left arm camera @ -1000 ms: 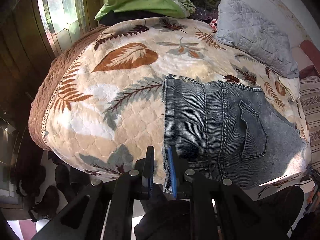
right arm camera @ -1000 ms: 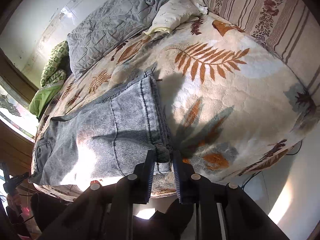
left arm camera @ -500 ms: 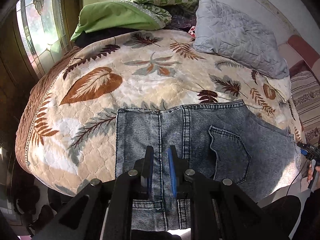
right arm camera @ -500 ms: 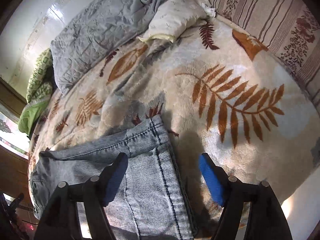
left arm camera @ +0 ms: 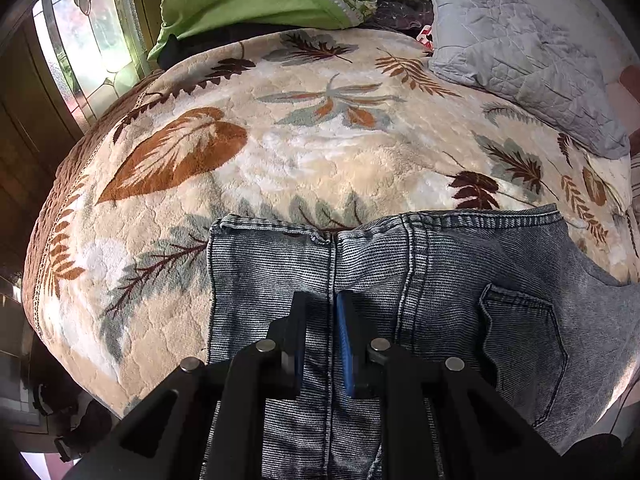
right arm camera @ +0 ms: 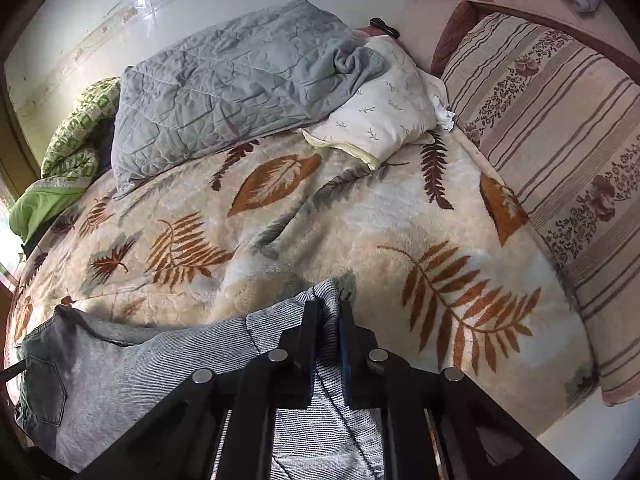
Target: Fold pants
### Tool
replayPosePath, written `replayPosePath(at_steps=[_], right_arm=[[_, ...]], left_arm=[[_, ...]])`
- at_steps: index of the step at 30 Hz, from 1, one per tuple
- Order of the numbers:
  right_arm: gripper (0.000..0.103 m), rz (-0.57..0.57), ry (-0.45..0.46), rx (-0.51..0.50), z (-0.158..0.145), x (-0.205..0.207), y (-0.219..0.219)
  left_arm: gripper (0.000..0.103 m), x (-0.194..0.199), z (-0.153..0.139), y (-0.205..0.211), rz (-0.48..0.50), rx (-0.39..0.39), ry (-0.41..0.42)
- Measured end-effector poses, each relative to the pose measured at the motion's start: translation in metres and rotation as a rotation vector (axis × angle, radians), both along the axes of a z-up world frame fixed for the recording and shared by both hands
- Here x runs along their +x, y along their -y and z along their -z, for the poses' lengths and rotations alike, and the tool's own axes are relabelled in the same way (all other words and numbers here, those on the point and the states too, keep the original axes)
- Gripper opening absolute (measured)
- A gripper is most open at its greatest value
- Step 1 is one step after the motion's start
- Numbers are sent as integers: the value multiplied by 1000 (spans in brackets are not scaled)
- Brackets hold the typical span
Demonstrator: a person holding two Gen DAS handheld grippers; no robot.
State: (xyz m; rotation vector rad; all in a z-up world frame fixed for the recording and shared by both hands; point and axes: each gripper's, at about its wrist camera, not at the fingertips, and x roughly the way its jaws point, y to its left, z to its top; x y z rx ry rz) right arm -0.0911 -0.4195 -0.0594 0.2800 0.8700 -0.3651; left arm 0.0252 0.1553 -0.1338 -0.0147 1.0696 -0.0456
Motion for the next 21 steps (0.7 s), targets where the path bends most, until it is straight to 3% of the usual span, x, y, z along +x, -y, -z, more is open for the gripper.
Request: replayPosePath(at_steps=[2, 5, 7, 10, 13, 16, 21], right_arm=[[10, 20, -50, 9, 24, 10, 6], [14, 62, -120, 155, 69, 11, 30], [15, 97, -45, 211, 67, 0, 38], [16, 187, 17, 181, 45, -9, 44], [16, 205, 119, 204, 19, -8, 39], [16, 50, 149, 231, 3, 17, 0], [16, -282, 34, 323, 20, 82, -125]], left_arm=[[14, 0, 1, 1, 2, 7, 13], [22, -2, 1, 0, 11, 28, 33], [24, -2, 4, -1, 5, 32, 38], [25, 0, 6, 1, -6, 39, 46], [25, 3, 8, 5, -4, 58, 55], [25, 7, 10, 8, 1, 71, 59], [25, 15, 11, 12, 19, 89, 80]])
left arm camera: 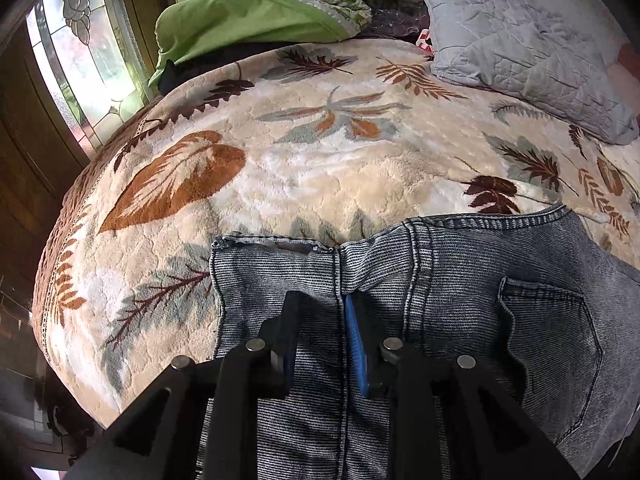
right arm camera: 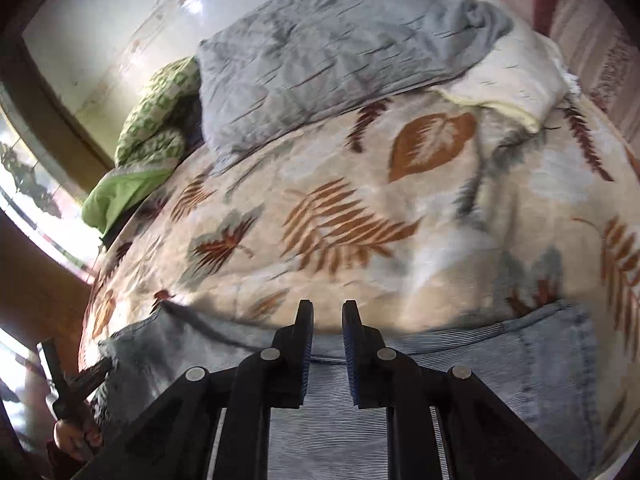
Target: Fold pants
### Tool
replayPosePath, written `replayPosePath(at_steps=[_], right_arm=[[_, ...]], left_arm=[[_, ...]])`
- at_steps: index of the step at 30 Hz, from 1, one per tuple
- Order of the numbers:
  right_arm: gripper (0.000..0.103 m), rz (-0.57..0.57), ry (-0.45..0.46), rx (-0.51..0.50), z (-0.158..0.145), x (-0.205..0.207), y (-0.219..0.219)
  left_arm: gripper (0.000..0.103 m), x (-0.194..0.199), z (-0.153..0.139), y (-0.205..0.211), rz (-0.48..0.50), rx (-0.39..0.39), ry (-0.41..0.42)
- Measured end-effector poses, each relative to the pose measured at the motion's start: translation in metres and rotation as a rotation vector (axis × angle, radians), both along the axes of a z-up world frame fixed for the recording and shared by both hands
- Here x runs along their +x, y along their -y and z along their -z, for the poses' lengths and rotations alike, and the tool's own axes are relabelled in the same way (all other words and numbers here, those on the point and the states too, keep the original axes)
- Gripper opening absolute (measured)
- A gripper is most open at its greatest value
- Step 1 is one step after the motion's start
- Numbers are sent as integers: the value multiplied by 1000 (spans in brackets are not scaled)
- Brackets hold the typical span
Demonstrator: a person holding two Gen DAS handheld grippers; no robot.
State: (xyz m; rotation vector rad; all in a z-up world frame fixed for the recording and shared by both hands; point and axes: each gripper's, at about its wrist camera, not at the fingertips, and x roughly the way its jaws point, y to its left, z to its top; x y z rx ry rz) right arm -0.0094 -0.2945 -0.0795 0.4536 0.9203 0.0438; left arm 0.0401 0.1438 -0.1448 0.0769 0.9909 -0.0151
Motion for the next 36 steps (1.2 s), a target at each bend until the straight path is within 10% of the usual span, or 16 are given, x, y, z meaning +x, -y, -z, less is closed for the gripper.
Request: replayPosePath(at_steps=[6, 14, 27, 36], right_arm=[[16, -253, -65, 38, 18, 36, -125], [7, -265, -92, -70, 69, 59, -172], [10, -166, 19, 100, 23, 40, -82], [10, 59, -104, 165, 23, -22, 36]], left_arm=[[27, 17, 1, 3, 0, 6, 21], [27, 1, -5, 0, -20, -1, 33], [30, -50, -30, 36, 22, 62, 9], [55, -75, -37, 152, 305, 16, 10]])
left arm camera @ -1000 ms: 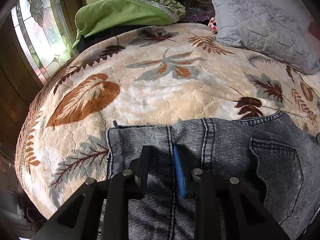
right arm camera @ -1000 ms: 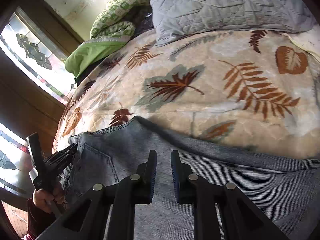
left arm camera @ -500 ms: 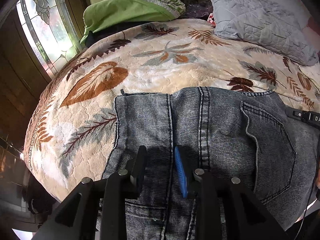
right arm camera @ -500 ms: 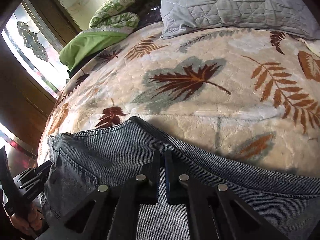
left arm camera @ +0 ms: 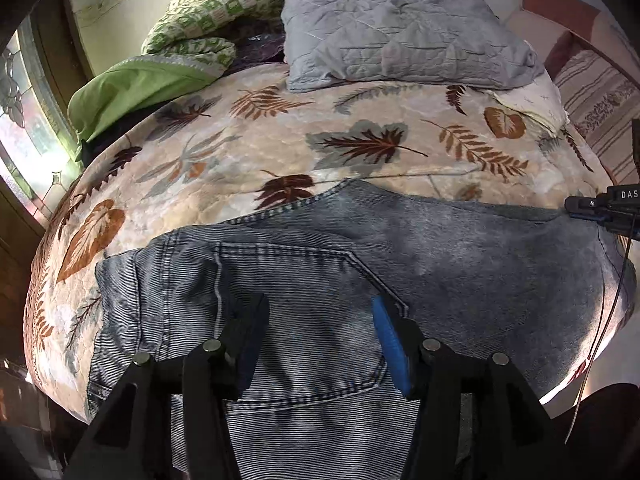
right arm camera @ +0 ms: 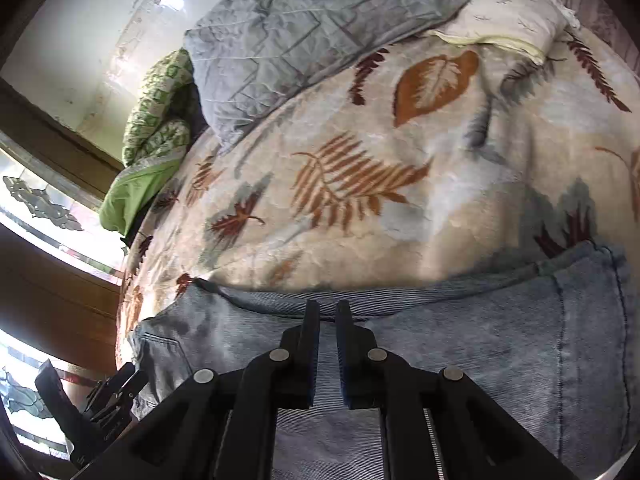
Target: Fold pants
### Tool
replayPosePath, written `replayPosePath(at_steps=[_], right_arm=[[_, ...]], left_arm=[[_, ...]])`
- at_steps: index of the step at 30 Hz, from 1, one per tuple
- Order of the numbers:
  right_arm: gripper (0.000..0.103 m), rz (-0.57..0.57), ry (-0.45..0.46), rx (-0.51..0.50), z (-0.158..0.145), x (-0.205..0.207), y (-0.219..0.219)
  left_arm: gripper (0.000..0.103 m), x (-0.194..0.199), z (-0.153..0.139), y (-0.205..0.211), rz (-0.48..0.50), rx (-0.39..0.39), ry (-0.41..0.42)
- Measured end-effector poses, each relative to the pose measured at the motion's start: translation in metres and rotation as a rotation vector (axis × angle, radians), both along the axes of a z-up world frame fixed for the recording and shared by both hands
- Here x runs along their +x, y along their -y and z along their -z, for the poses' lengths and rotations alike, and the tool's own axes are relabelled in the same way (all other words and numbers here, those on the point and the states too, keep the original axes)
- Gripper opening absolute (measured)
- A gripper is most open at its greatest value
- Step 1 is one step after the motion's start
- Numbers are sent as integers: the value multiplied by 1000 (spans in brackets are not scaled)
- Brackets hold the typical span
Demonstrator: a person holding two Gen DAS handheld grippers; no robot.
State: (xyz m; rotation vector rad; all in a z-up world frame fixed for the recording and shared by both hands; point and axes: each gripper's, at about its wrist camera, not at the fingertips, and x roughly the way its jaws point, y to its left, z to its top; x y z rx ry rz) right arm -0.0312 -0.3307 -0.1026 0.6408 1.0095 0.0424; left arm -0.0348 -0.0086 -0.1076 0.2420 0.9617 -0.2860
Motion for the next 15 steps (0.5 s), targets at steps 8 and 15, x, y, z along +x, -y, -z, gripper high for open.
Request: replayPosePath(at_steps=[8, 15], right_arm=[[10, 84, -104, -50, 34, -3, 37], [12, 201, 163, 63, -19, -60, 78]], left_arm=[[55, -26, 43, 34, 127, 139, -46], [55, -25, 17, 43, 159, 83, -59]])
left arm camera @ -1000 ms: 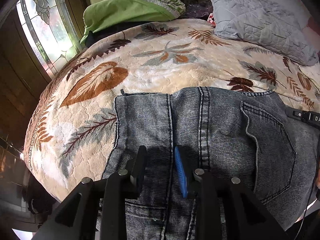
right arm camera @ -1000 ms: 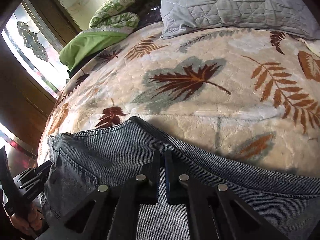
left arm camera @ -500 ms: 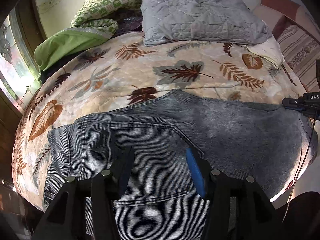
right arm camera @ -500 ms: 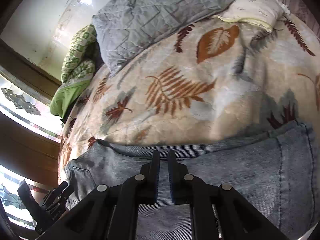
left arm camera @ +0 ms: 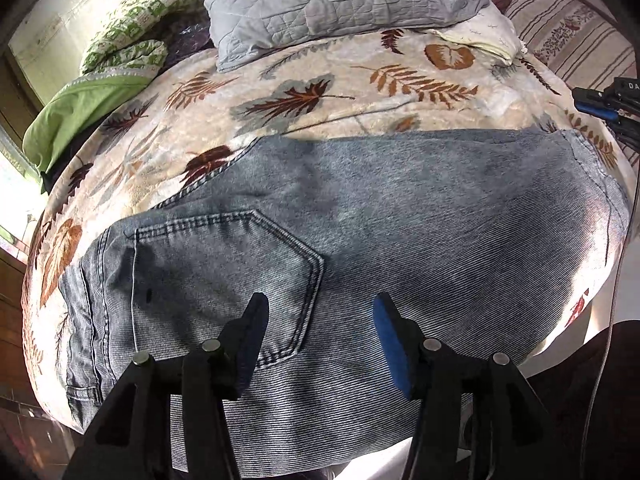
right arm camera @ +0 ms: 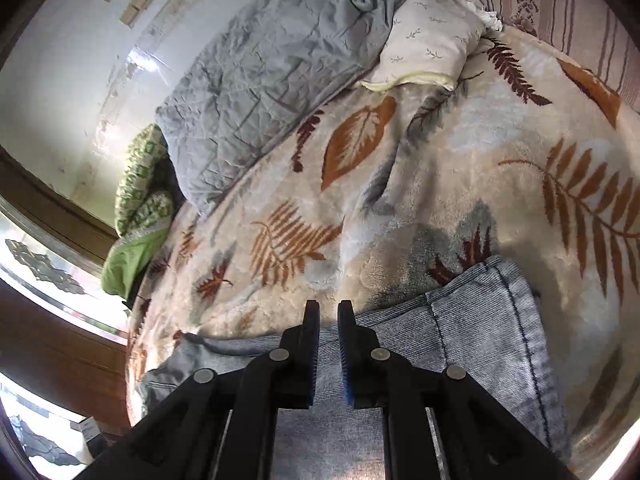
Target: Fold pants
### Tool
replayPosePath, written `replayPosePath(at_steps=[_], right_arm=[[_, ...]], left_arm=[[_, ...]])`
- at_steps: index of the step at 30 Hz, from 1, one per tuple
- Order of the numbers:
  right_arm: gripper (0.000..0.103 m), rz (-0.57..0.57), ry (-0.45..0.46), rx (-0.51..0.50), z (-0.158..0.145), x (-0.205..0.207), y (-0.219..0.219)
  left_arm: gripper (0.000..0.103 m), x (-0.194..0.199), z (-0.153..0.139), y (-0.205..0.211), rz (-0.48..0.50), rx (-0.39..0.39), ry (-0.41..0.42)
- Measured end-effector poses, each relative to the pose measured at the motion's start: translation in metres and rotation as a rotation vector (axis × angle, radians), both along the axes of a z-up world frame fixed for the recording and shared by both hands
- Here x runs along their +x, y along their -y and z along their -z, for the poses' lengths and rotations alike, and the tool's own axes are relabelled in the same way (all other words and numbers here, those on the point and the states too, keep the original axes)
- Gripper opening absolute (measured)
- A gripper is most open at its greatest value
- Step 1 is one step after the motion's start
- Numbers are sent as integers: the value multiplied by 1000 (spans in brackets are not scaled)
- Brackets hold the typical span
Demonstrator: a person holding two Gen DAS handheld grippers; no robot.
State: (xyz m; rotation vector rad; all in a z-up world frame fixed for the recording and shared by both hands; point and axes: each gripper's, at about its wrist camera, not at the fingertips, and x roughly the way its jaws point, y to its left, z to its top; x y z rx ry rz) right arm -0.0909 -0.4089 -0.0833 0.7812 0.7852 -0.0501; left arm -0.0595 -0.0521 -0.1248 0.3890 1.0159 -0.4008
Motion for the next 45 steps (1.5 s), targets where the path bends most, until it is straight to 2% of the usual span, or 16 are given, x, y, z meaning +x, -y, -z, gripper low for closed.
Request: replayPosePath(at_steps=[3, 4, 5, 7, 11, 15, 19, 22, 27, 29, 34, 35, 37, 40, 42, 45], right_arm=[[19, 11, 90, 36, -6, -46, 15], [33, 8, 98, 60, -3, -62, 20], [58, 11, 93, 82, 3, -79, 25], [77, 38, 75, 111, 13, -110, 31], [77, 77, 55, 233, 44, -157, 53], [77, 96, 30, 386, 74, -170, 56], [77, 122, -1, 417, 93, -168, 49], [77, 155, 3, 454, 103, -162, 50], [77, 179, 41, 433, 100, -153, 48], [77, 184, 57, 440, 101, -151, 48], [77, 197, 107, 460, 105, -155, 47], [77, 196, 110, 457, 106, -155, 46], [77, 192, 108, 442, 105, -154, 44], [78, 177, 96, 411, 102, -152, 43], [78, 168, 88, 392, 102, -151, 42], [78, 168, 83, 374, 101, -150, 40]], left_arm=[[58, -3, -12, 23, 54, -43, 14], [60, -4, -14, 32, 68, -55, 17], [66, -5, -16, 43, 79, -67, 20], [68, -5, -16, 66, 105, -81, 22], [68, -4, -11, 118, 140, -88, -10], [68, -1, -2, 164, 161, -84, -11], [68, 9, 23, 193, 161, -30, -44], [79, 11, 31, 190, 146, -45, -23], [81, 18, 25, 181, 127, -89, -71], [81, 19, 16, 179, 121, -119, -38], [83, 27, 36, 193, 154, -37, -44], [91, 24, 36, 194, 157, -29, 7], [93, 20, 34, 195, 160, -12, 39], [95, 20, 36, 189, 163, -36, 33], [103, 22, 40, 183, 142, -55, 32], [103, 23, 44, 173, 135, -122, 9]])
